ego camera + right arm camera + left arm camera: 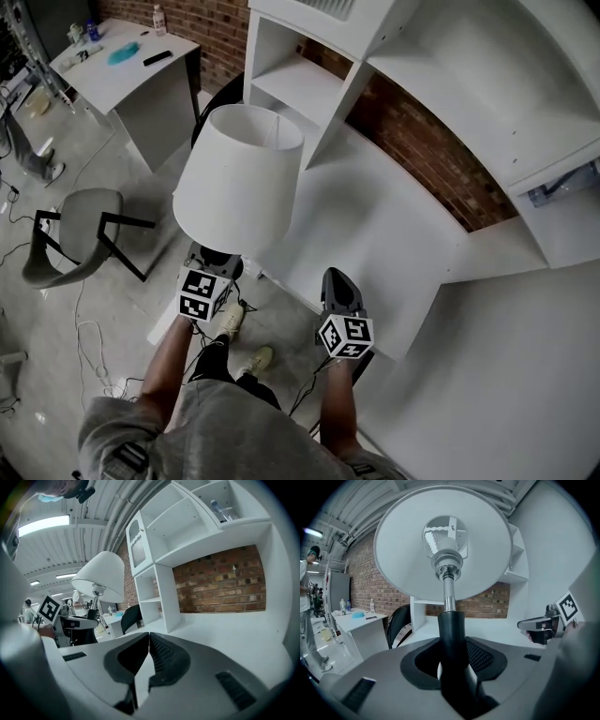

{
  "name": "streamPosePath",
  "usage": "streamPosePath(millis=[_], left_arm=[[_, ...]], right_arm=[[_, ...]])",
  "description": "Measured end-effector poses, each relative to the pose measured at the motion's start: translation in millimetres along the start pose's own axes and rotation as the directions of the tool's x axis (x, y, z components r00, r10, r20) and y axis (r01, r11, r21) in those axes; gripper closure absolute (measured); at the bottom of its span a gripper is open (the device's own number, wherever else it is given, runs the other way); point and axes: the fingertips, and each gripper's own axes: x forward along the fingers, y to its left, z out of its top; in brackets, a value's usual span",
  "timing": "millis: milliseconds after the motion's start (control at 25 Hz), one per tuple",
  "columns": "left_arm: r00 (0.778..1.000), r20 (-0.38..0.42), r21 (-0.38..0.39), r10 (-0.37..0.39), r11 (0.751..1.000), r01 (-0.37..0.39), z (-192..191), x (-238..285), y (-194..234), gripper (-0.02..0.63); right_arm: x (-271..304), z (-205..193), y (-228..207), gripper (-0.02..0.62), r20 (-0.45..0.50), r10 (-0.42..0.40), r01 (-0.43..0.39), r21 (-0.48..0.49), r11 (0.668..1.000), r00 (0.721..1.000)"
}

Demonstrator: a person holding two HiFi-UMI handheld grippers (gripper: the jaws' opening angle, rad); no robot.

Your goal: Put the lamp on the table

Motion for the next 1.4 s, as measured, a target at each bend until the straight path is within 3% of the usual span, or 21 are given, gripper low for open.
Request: streamPosePath(millis=[800, 1400], left_arm=[[0.996, 0.061, 0.033, -0.065, 0.997, 0.063, -21.4, 142.6, 76.3, 0.451], [0.997, 0.062, -0.007, -0.036, 0.999, 0.036, -69.9, 181.0, 101.3, 0.451]], right_arm=[[138.5, -22.0, -4.2, 0.572, -0.069, 0.019, -0.019, 0.003, 1.000, 0.997], [172.0, -59.7, -5.1, 0.572, -0.141, 0.012, -0.015, -0.017, 1.000, 0.990]])
